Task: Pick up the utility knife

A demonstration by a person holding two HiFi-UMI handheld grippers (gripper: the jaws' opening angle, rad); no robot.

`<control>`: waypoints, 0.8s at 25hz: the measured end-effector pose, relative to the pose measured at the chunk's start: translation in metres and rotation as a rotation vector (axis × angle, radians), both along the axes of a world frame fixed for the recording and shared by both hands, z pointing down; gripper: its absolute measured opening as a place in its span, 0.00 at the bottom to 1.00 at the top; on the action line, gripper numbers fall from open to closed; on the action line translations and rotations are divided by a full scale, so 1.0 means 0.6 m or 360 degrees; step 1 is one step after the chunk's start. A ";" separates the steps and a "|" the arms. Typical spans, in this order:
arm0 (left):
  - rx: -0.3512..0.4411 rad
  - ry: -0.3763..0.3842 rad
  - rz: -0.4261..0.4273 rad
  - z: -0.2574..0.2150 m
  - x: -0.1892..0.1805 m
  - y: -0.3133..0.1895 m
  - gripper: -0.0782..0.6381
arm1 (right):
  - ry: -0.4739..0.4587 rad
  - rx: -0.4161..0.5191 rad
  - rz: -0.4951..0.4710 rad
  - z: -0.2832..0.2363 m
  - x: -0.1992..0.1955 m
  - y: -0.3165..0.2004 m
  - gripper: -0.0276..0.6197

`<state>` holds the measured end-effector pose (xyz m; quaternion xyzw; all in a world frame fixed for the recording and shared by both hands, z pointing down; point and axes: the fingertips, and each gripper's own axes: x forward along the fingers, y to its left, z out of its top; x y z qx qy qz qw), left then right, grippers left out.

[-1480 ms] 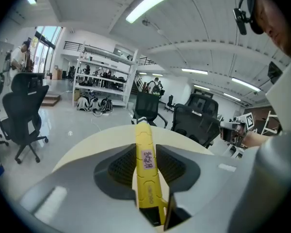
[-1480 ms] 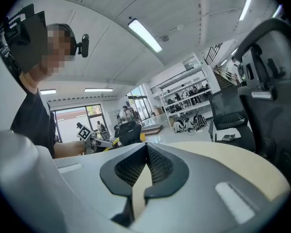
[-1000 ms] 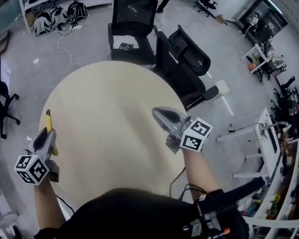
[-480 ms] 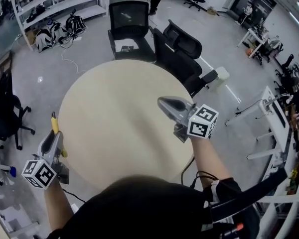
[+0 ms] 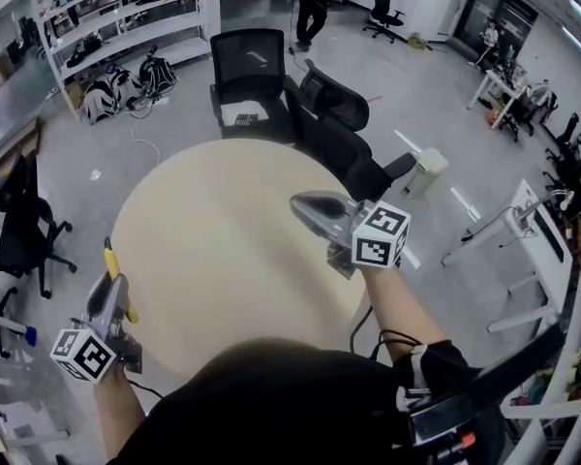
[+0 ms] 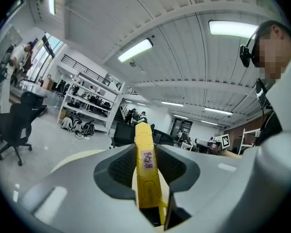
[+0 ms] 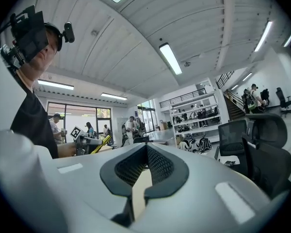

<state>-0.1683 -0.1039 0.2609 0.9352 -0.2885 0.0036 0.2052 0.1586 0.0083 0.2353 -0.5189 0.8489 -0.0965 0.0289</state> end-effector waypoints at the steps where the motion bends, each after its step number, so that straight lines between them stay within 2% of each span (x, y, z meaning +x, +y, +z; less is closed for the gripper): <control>1: -0.0002 0.0008 -0.0005 -0.003 0.020 0.020 0.29 | -0.0010 0.0006 -0.0015 0.001 0.016 0.015 0.06; 6: 0.0015 0.0034 -0.0004 -0.025 0.112 0.104 0.29 | -0.0064 -0.0010 -0.0074 0.022 0.090 0.088 0.06; 10: 0.0053 0.0017 0.0027 -0.045 0.163 0.164 0.29 | -0.0117 -0.0027 -0.0089 0.036 0.130 0.142 0.06; 15: 0.0089 0.0005 0.0031 -0.058 0.196 0.209 0.28 | -0.0155 -0.0013 -0.0116 0.048 0.155 0.179 0.06; 20: 0.0072 0.0035 0.0070 -0.048 0.195 0.219 0.28 | -0.0151 -0.0017 -0.0112 0.056 0.144 0.186 0.06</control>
